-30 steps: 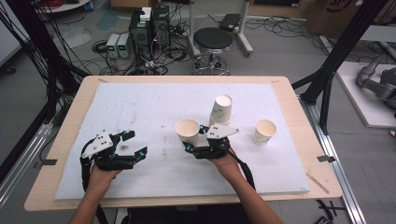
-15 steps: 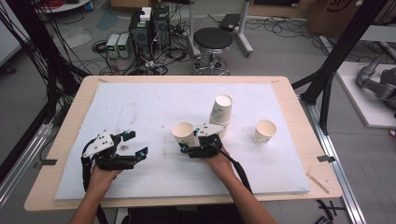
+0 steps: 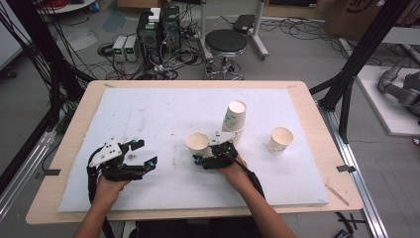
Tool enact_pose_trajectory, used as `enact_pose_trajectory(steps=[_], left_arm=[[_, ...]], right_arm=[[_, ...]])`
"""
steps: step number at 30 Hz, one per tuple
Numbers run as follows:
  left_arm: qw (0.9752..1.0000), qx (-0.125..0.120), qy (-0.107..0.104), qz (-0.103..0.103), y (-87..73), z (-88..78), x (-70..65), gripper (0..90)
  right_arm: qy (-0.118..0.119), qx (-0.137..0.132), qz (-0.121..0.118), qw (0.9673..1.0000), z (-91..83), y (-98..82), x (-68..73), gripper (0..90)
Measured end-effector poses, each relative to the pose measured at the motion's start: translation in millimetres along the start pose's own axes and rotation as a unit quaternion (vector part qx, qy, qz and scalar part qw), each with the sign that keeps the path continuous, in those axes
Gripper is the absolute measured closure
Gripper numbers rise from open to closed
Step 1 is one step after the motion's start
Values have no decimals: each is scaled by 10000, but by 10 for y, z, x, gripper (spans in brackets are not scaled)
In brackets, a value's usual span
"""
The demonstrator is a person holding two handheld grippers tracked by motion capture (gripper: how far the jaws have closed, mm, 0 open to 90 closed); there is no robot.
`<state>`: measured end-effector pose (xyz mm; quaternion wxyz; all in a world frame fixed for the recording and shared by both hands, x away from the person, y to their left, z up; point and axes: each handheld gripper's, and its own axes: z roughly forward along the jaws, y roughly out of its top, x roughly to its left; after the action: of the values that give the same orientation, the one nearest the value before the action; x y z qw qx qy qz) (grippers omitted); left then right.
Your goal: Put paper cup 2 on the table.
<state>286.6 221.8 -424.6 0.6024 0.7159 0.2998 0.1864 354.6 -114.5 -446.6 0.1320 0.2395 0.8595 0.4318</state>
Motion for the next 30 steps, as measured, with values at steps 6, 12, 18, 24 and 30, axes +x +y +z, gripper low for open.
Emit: enact_pose_trajectory(steps=[6, 12, 18, 24, 30], left_arm=[[10000, 8, 5, -5, 0, -1, -1, 184], [10000, 1, 2, -32, -2, -4, -1, 184], [9999, -93, -29, -110, 4, -11, -3, 183], [9998, -144, 51, -157, 7, 3, -5, 169], [9995, -186, 55, -233, 11, 9, -8, 164]], right_arm=[[30, 64, 26, 10000, -21, -31, -13, 319], [121, 41, 175, 9998, -76, -57, -36, 253], [49, -172, 127, 9998, -311, -112, -60, 253], [-54, -423, 286, 9987, -629, -306, -115, 229], [-277, -606, 326, 9972, -991, -464, -161, 222]])
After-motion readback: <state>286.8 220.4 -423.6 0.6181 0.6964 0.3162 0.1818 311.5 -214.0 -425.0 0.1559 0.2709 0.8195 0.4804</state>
